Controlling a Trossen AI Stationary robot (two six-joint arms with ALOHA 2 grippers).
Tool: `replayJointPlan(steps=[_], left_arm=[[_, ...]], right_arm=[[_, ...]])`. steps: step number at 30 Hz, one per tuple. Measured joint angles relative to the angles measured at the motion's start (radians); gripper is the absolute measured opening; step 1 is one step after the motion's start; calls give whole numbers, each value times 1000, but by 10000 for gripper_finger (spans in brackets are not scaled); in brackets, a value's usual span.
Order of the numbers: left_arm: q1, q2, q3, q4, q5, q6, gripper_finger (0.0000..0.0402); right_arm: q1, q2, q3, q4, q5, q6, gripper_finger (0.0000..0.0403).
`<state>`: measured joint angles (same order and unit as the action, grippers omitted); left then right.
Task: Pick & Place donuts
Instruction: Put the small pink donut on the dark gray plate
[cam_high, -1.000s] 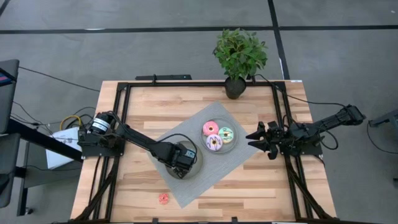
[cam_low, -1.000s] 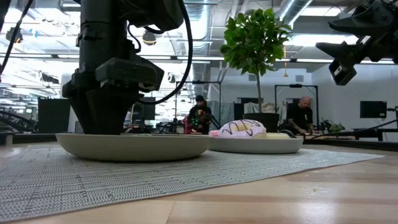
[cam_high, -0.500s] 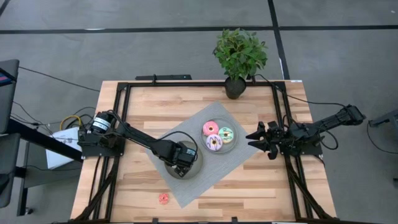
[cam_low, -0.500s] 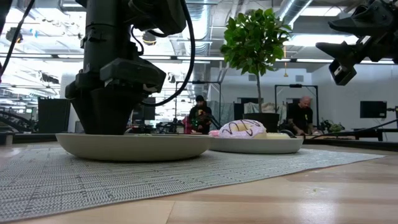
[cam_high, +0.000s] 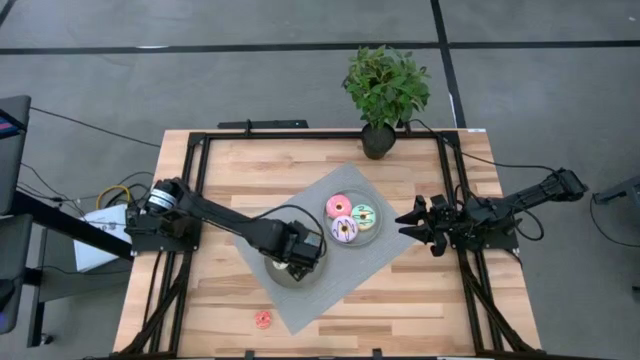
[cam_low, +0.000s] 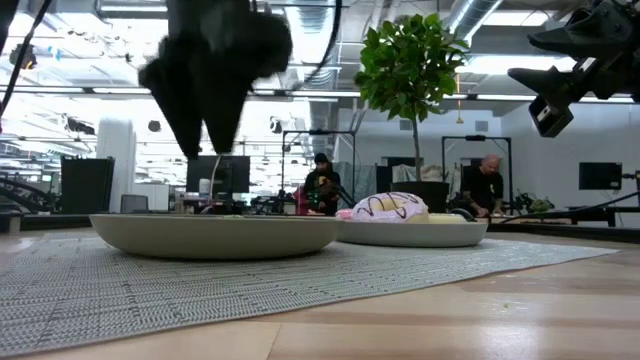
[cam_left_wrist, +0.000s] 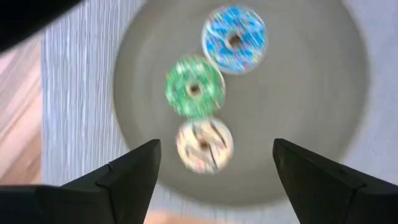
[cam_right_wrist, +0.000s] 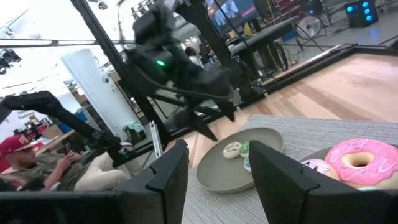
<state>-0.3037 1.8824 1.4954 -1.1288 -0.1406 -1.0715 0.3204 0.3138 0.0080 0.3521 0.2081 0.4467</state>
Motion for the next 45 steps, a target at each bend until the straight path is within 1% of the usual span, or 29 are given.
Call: replayJointPlan(steps=[4,7,12,18,26,34,39,45], left_arm=[[-60,0,91,-107,5,-66,304],[-115,-1,126,-168,5,-149,304],[-205,-1,128,-216,4,-285,304],[-268,-1,128,-246,3,-382,304],[-346,0,128,-247,-5,-422,304],[-387,0,128,-242,-16,-443,304],[-413,0,128,-214,-4,-538,304],[-444,0,127,-116,-12,-699,304]], right_arm=[[0,0,0,0,0,0,161],[0,0,0,0,0,0,162],[0,0,0,0,0,0,160],[0,0,0,0,0,0,162],[0,0,0,0,0,-1,161],[0,0,0,0,0,-1,160],[0,0,0,0,0,-1,161],[0,0,0,0,0,-1,161]])
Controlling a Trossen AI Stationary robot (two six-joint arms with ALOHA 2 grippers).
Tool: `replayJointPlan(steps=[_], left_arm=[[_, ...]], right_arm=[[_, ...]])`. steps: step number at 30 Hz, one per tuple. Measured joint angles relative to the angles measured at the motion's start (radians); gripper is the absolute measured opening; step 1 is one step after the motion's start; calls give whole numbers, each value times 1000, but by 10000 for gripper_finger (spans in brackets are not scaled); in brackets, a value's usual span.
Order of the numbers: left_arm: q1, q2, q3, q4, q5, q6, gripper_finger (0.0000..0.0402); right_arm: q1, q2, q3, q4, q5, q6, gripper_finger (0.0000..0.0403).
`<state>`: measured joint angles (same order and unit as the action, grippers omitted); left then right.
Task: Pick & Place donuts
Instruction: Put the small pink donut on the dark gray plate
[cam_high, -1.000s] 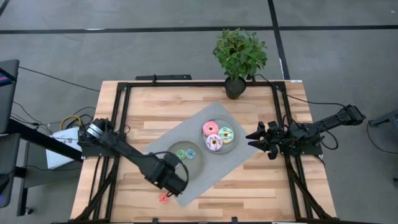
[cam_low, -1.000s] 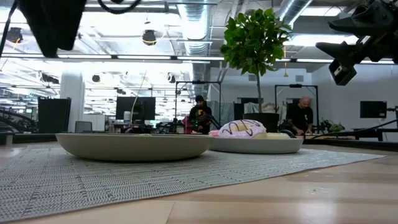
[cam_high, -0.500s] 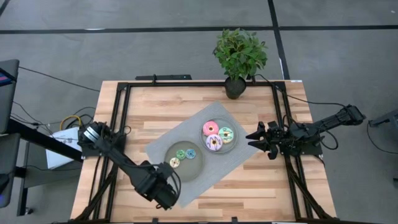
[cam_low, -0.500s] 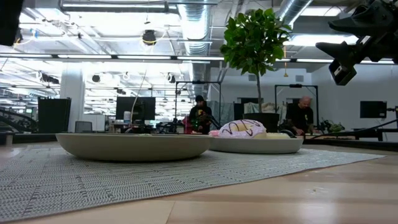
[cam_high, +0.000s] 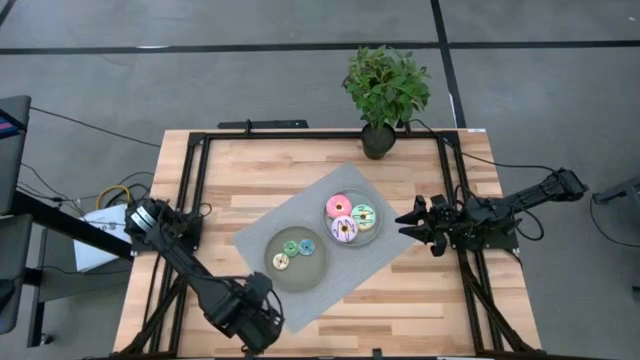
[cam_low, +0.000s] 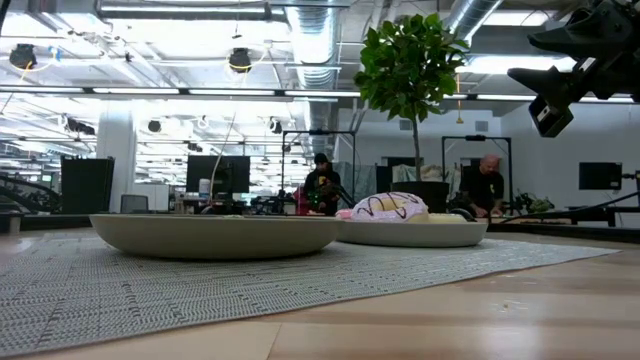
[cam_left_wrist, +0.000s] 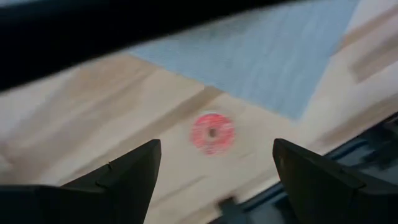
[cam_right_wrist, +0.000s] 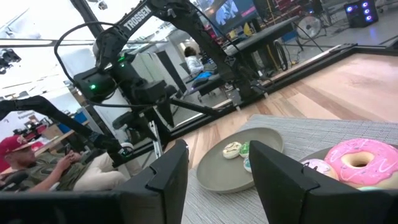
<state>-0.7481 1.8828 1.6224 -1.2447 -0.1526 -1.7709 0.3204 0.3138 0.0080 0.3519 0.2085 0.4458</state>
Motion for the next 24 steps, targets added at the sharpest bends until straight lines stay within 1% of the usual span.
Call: replayJointPlan(steps=[3,7,10,16,21,24], left_arm=[[-5,0,-22,84,-26,-71,304],[-4,0,-79,221,-38,-117,304],[-4,0,-131,284,-53,-158,305],[-5,2,-184,300,-10,-227,305],[-12,2,-187,294,-11,-259,305],[-19,2,-187,280,-8,-281,315]], right_arm=[[0,0,0,0,0,0,160],[0,0,0,0,0,0,161],[0,0,0,0,0,0,162],[0,0,0,0,0,0,160],[0,0,0,-1,0,0,162],[0,0,0,-2,0,0,161]])
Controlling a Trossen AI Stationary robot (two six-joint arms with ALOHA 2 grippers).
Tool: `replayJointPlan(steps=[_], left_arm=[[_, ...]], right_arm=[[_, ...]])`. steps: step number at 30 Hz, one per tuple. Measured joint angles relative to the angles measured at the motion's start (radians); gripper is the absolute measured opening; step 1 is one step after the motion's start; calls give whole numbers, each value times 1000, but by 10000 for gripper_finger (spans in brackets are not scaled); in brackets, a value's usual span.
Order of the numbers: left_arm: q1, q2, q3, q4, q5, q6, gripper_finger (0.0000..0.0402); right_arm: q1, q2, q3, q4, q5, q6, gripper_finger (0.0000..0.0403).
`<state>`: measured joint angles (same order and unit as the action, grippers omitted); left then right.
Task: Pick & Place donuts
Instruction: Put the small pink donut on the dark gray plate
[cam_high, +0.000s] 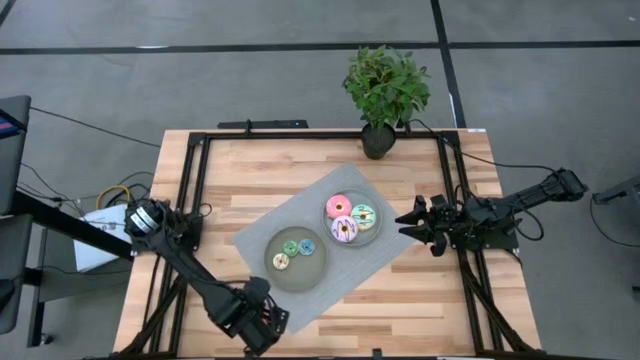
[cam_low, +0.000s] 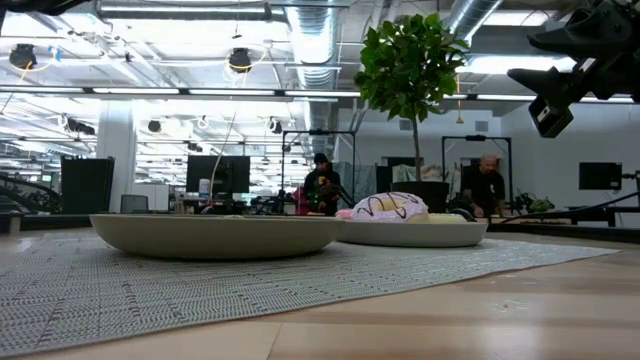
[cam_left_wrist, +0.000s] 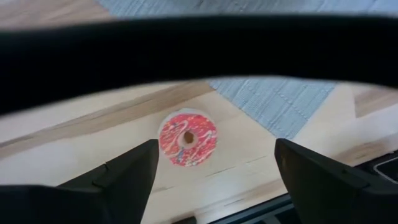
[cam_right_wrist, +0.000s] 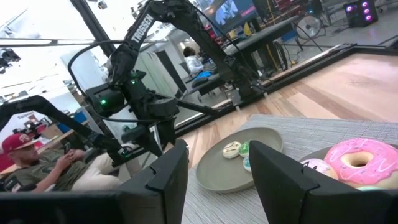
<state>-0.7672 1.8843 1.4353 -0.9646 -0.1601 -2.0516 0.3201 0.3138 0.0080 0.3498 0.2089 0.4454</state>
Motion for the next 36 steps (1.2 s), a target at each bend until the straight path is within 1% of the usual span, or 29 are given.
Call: replayJointPlan(steps=[4,6,9,15,25,36], left_arm=[[-9,0,0,-19,16,-46,342],[-12,0,0,-23,16,-37,355],[-13,0,0,-19,17,-53,367],[-12,0,0,-16,17,-55,368],[-12,0,0,-16,16,-9,368],[-12,0,0,10,21,172,368]], right_arm=[[0,0,0,-3,0,0,160],[0,0,0,-6,0,0,161],[0,0,0,-6,0,0,162],[0,0,0,-6,0,0,160],[0,0,0,-6,0,0,160],[0,0,0,-6,1,0,160]])
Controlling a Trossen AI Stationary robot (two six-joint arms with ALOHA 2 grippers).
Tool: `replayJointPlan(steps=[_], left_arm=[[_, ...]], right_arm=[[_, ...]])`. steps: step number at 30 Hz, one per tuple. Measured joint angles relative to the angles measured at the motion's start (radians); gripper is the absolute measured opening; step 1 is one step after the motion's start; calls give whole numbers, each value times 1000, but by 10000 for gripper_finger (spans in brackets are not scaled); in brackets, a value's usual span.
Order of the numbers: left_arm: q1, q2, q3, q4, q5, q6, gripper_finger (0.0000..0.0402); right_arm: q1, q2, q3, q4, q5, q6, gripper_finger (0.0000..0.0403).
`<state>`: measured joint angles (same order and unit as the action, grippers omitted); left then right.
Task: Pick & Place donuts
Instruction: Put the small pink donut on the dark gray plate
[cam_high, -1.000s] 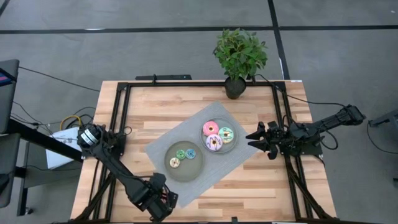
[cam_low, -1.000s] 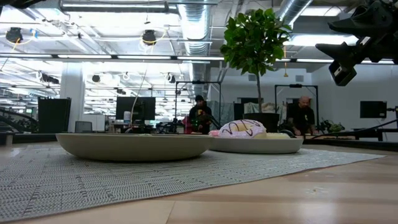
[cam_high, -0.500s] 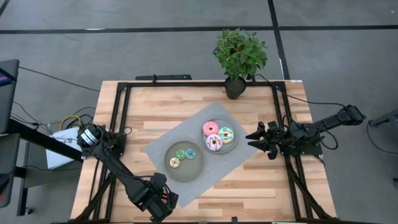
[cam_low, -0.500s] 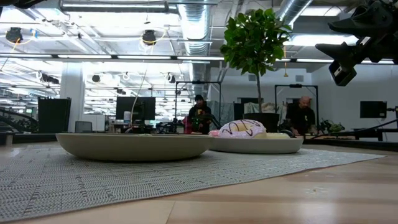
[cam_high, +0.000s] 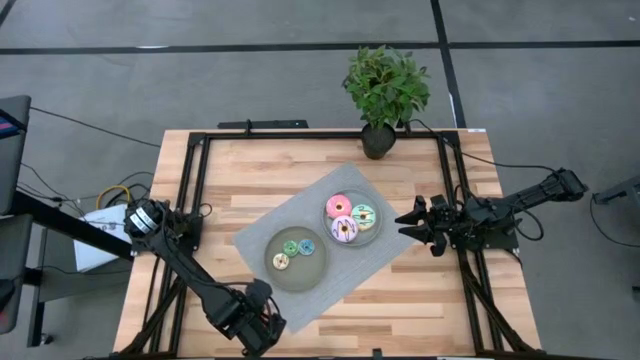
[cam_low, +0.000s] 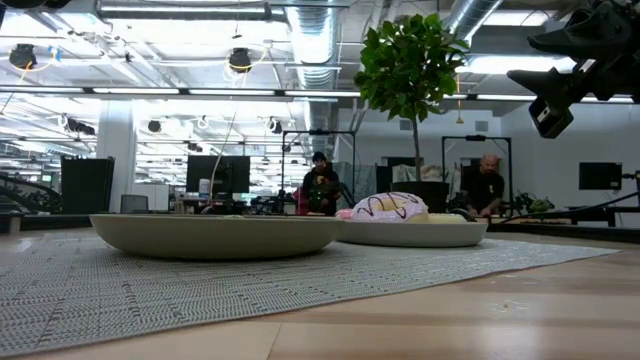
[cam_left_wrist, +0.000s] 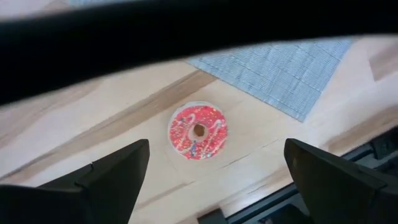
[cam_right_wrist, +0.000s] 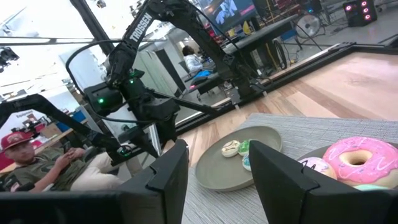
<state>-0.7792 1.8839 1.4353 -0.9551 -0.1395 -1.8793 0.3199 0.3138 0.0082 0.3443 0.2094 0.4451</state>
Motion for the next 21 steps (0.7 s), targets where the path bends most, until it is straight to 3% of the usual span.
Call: replayJointPlan(steps=[8,21], left_arm=[[0,0,0,5,-5,-46,368],[-6,-1,0,5,1,-317,368]], right_arm=[[0,0,0,0,0,0,162],[0,0,0,-6,0,0,162]])
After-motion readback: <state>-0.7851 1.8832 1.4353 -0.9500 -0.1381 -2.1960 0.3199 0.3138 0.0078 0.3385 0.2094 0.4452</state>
